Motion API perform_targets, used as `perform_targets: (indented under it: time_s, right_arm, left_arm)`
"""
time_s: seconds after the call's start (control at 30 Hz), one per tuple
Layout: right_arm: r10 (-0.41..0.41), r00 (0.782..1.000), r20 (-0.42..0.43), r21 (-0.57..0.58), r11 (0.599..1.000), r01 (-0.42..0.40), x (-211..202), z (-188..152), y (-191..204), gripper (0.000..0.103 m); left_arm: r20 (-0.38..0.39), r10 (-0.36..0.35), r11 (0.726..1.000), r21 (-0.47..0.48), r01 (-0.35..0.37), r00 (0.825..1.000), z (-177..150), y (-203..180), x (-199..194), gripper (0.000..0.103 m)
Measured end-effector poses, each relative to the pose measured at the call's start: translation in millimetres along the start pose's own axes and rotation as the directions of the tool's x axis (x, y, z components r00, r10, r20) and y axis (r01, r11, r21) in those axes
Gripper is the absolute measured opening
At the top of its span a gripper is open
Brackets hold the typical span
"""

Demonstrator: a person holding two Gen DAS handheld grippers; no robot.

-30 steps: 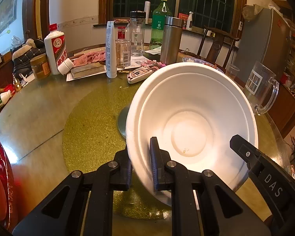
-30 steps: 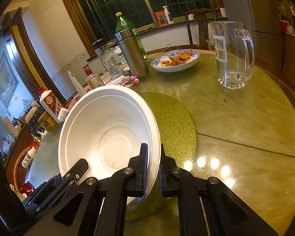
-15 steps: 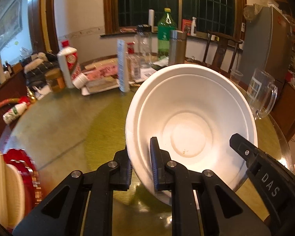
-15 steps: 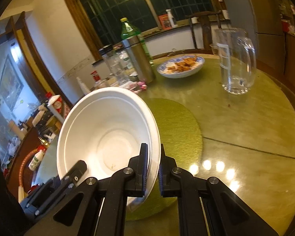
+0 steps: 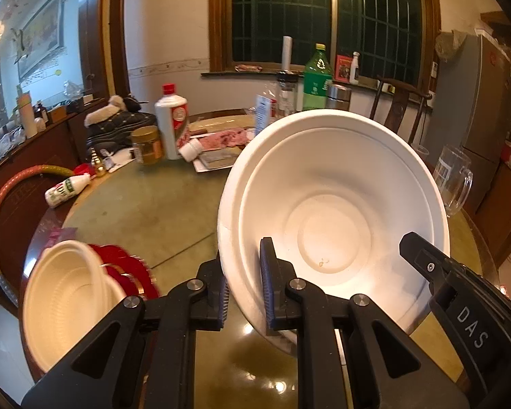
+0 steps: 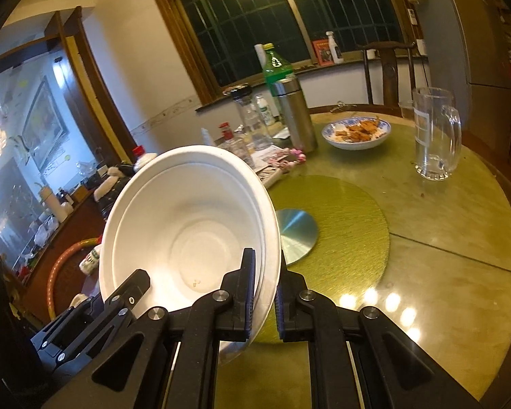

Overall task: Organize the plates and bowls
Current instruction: 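Lift the large white bowl and carry it toward the red dish stack, then lower the large white bowl onto the stacked bowls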

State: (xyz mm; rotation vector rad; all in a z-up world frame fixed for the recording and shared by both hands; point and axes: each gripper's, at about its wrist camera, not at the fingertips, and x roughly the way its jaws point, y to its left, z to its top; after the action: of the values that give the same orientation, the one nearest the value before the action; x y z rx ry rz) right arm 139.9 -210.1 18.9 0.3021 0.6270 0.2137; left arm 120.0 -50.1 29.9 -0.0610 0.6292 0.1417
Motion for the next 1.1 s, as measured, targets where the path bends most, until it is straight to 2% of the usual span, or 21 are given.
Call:
perform_targets:
  time_s: [0.53,0.9,1.1]
  right_arm:
    - [0.104,0.995,-0.014,-0.134,0.985,-0.105,-27,-21,107,0.01]
    - [0.207,0.972,-0.109,-0.207,0.952,-0.226,-24,-50,183,0.01]
    - [0.216,0.964,-0.153,-0.249,0.936,-0.249,-18,-62,213,0.01]
  left_arm:
    - [0.046,0.072,0.992,-0.11,-0.067,0.996,-9,99,-48,0.014]
    - [0.026,0.133,0.971,-0.203,-0.125,0.991,-25,176,-66,0.014]
    - [0.0,0.143,0.965,-0.22,-0.14,0.99,-33,198,-65,0.014]
